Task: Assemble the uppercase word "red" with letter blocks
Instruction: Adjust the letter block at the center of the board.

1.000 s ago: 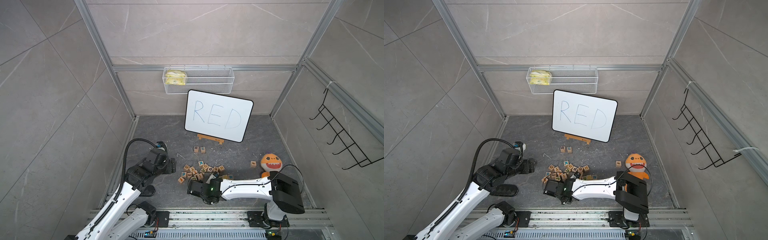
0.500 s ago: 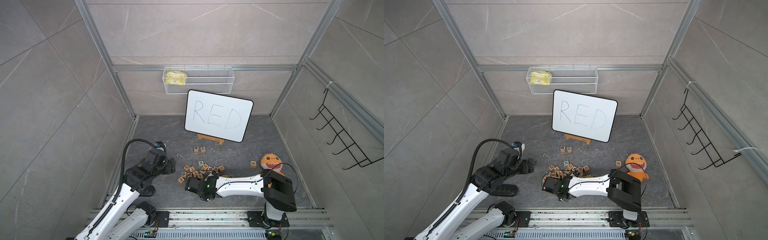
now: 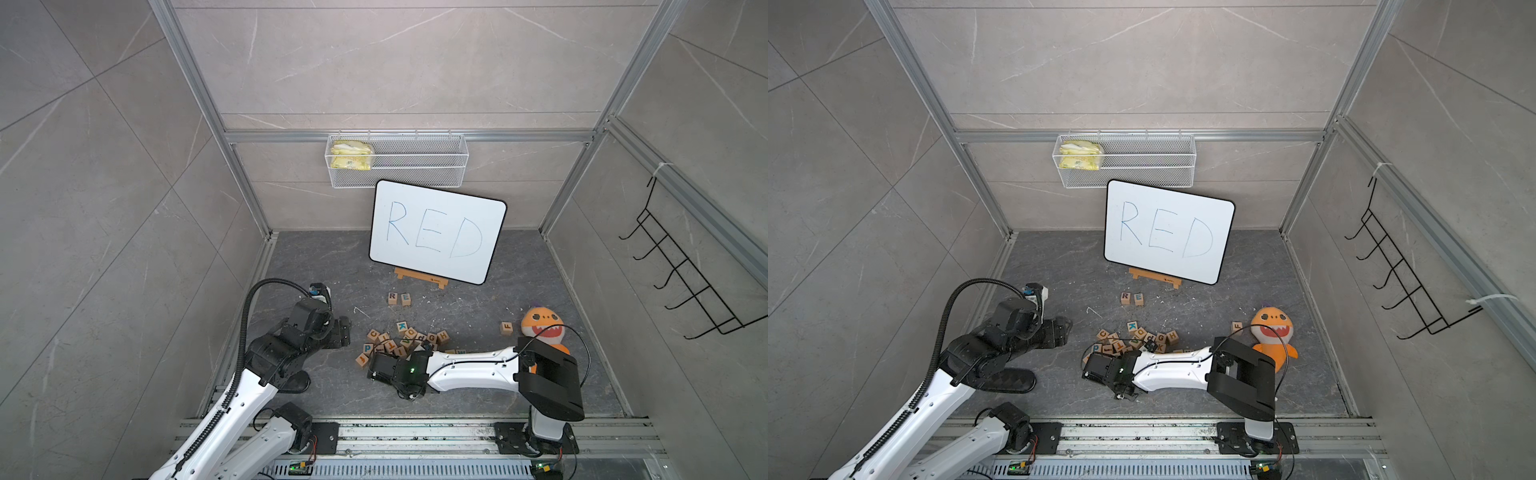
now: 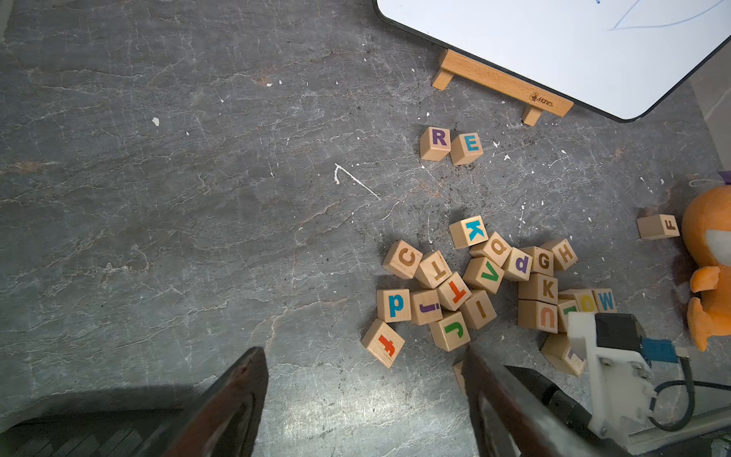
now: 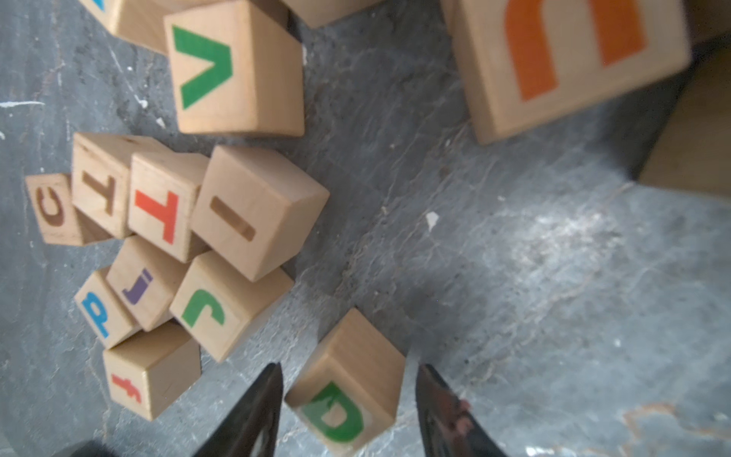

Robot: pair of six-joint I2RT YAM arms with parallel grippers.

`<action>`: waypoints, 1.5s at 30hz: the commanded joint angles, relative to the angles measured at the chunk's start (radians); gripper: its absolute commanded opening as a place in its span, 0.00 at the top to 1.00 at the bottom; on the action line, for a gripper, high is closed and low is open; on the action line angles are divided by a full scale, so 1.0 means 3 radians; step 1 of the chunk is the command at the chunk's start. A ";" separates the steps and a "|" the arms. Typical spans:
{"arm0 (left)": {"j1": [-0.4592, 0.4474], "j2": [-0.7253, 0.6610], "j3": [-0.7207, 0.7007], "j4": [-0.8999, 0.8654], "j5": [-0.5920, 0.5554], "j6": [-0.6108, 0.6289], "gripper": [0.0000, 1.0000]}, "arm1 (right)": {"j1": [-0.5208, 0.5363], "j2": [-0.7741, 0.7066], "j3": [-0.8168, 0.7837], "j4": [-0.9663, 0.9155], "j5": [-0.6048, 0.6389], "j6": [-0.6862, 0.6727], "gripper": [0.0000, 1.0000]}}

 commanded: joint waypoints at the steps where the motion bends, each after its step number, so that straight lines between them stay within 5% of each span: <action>1: 0.0017 -0.0054 0.0028 0.0076 0.0009 -0.0025 0.19 | -0.0018 0.0089 0.0111 -0.0066 0.0085 -0.0020 0.47; 8: 0.0016 -0.0060 0.0020 0.0092 0.0015 -0.0021 0.19 | -0.0028 0.0101 0.0117 -0.0104 0.0087 -0.0097 0.61; 14: 0.0019 -0.0061 0.0008 0.0099 0.0020 -0.0021 0.19 | -0.0025 0.0049 0.0062 -0.0145 0.0059 -0.0423 0.63; 33: 0.0020 -0.0065 0.0004 0.0122 0.0050 -0.0014 0.19 | -0.0174 0.0028 0.0135 -0.0608 -0.0091 -0.3206 0.58; 45: 0.0019 0.0000 0.0007 0.0130 0.0166 -0.0001 0.19 | -0.0169 -0.0111 0.0047 -0.0550 -0.0141 -0.2850 0.44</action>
